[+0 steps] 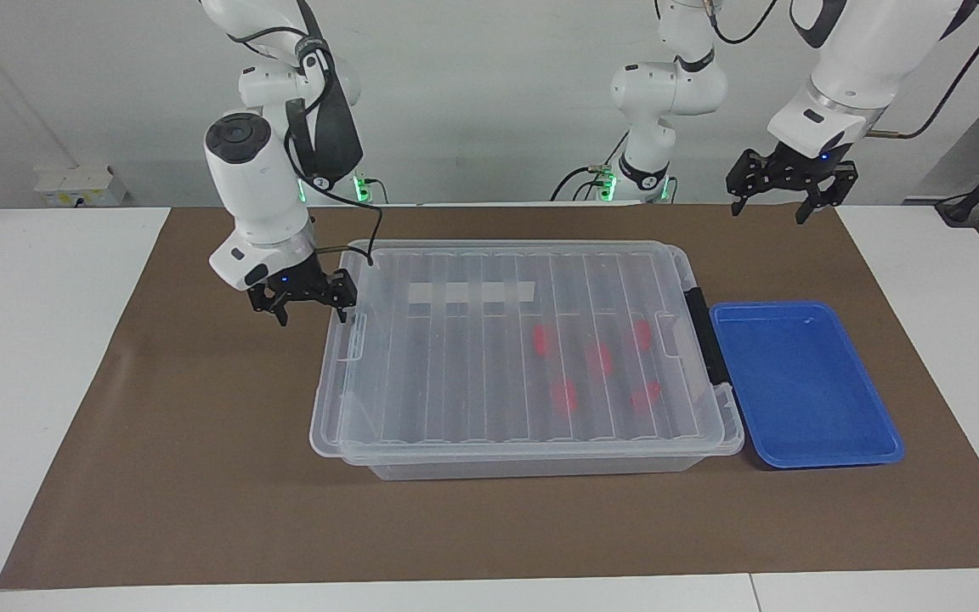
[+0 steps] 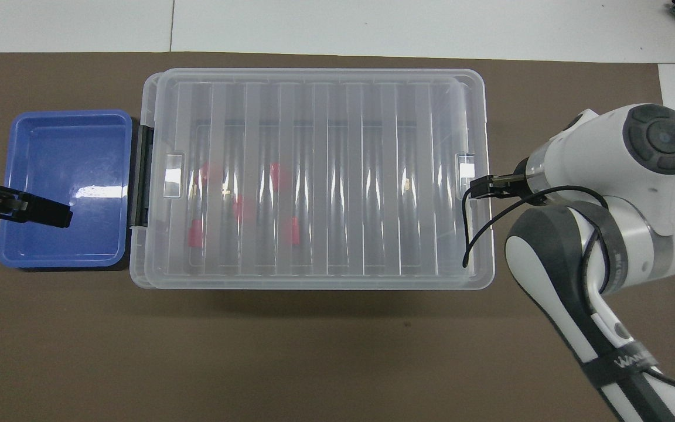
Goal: Place red block in blue tray from box
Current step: 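Grip the clear lid edge with the right gripper and slide it open, then reach the left gripper into the box toward a red block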
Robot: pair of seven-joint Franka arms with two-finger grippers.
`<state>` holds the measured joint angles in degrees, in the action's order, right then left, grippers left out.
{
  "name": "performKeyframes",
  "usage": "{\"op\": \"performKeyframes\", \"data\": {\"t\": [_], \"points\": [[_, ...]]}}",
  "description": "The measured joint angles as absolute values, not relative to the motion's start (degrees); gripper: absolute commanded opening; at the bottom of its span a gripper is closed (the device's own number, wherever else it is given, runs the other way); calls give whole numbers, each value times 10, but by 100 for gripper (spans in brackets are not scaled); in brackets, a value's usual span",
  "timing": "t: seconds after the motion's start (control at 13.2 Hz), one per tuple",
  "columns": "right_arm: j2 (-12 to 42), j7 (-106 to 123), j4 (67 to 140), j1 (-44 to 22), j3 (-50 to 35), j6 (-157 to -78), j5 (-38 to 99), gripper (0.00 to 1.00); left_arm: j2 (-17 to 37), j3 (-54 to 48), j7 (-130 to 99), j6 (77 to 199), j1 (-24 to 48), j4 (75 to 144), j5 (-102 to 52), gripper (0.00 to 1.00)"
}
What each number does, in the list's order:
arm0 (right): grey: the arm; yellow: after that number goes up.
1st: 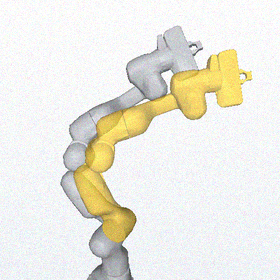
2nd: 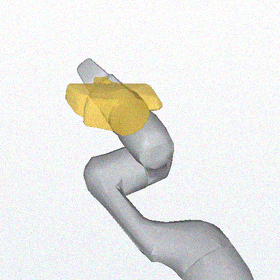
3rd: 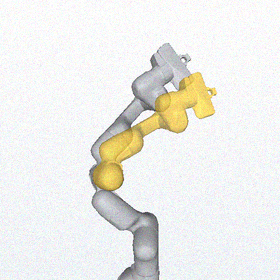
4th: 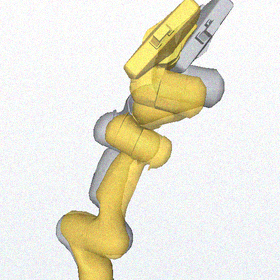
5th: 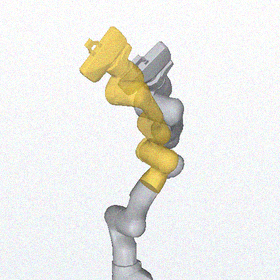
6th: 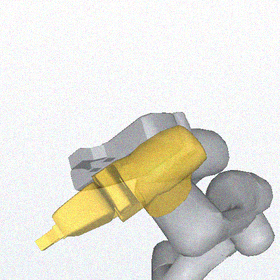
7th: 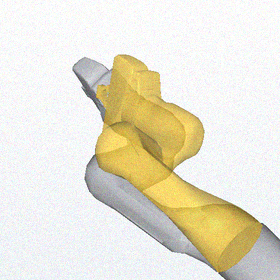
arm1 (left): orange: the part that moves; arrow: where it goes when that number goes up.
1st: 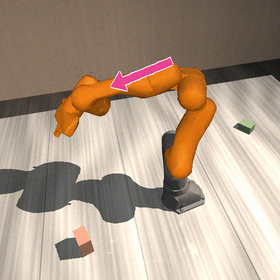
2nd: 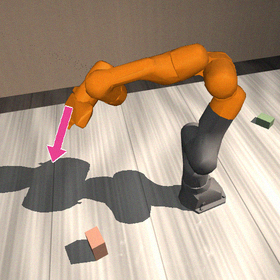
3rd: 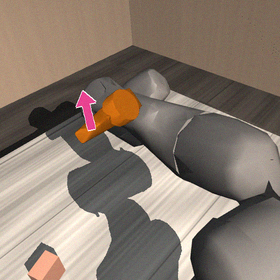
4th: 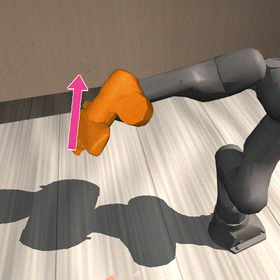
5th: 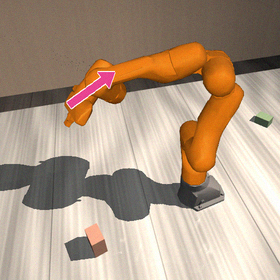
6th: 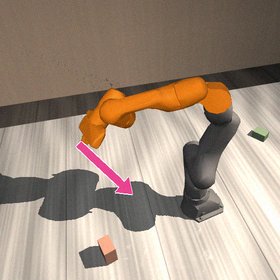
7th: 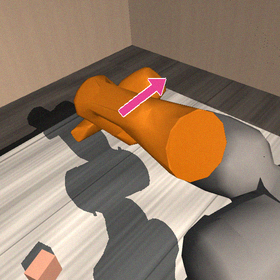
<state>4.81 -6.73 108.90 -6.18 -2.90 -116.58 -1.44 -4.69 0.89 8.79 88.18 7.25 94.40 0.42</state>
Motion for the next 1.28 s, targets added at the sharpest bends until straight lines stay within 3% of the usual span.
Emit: {"op": "performKeyframes", "data": {"t": [0.3,0.68,1.28], "points": [[48,13,1089,-25,-29,-1160,-16,100,-47,10,51,884,72,944,4,100],[48,131,1089,17,-27,-1156,-21,100,-47,1,-175,946,93,956,-14,100],[48,263,1089,74,-27,-1156,-36,100,-37,-7,-320,1102,218,1088,9,100]]}}
